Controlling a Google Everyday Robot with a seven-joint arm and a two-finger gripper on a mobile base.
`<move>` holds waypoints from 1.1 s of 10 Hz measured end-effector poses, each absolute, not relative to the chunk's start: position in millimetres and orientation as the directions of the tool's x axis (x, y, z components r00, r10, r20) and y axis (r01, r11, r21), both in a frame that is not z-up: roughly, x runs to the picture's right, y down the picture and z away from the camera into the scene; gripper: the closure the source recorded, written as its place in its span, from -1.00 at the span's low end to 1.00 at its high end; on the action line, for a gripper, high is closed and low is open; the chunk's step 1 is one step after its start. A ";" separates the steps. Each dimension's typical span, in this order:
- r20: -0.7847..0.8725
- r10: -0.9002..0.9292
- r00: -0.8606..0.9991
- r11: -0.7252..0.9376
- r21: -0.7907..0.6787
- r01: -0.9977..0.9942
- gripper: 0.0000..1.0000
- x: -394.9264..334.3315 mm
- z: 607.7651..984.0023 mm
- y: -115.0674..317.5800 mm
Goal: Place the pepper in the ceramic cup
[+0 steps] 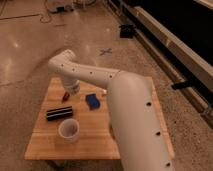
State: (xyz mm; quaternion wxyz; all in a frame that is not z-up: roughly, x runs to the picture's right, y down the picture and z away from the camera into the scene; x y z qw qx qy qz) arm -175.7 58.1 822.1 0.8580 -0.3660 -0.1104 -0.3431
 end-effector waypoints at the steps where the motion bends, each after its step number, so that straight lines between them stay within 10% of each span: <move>1: 0.437 -0.512 0.740 0.490 -0.559 0.669 0.38 -171.1 831.6 62.4; 4: 0.442 -0.512 0.737 0.471 -0.573 0.671 0.35 -167.2 836.8 81.4; 8: 0.458 -0.553 0.696 0.489 -0.498 0.716 -0.44 -181.3 849.9 69.7; 11: 0.473 -0.599 0.646 0.544 -0.352 0.762 -0.60 -190.9 894.6 50.2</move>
